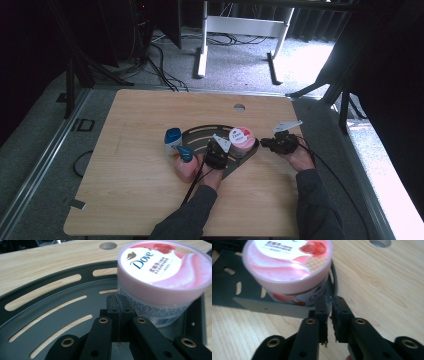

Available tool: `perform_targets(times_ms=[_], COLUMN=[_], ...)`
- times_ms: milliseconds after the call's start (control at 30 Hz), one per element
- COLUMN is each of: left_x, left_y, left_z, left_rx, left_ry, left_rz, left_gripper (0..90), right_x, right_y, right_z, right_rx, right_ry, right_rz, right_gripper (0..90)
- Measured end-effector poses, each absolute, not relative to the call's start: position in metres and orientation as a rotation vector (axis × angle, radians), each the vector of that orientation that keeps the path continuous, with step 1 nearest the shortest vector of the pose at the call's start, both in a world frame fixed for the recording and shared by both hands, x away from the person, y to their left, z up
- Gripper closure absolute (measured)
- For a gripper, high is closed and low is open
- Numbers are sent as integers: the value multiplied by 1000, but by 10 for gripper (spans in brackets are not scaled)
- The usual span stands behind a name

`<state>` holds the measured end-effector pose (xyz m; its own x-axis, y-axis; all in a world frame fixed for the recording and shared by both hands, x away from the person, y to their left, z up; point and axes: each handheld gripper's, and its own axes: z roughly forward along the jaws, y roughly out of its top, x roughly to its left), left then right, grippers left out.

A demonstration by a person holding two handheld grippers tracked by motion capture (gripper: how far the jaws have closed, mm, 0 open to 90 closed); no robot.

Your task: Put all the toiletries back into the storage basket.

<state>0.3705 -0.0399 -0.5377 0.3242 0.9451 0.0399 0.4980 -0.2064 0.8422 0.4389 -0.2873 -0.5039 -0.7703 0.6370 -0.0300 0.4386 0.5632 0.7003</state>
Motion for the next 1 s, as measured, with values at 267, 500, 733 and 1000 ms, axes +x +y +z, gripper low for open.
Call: perform_targets(times_ms=[267, 500, 733, 1000], left_x=[380, 390, 388, 386], left_y=[-48, -48, -52, -52], left_z=[-539, -544, -546, -545], left_rx=[1805, 1794, 1810, 1815], left_ry=[1313, 1349, 1289, 1305], left_rz=[749, 708, 665, 665], left_gripper=[882, 877, 890, 847], right_x=[443, 448, 450, 448], right_y=[-289, -289, -284, -287], right_z=[-518, -529, -534, -534], right_rx=[1055, 1126, 1104, 1071], right_ry=[2477, 2456, 2488, 2505], right_rz=[944, 915, 943, 963], right_gripper=[865, 852, 896, 872])
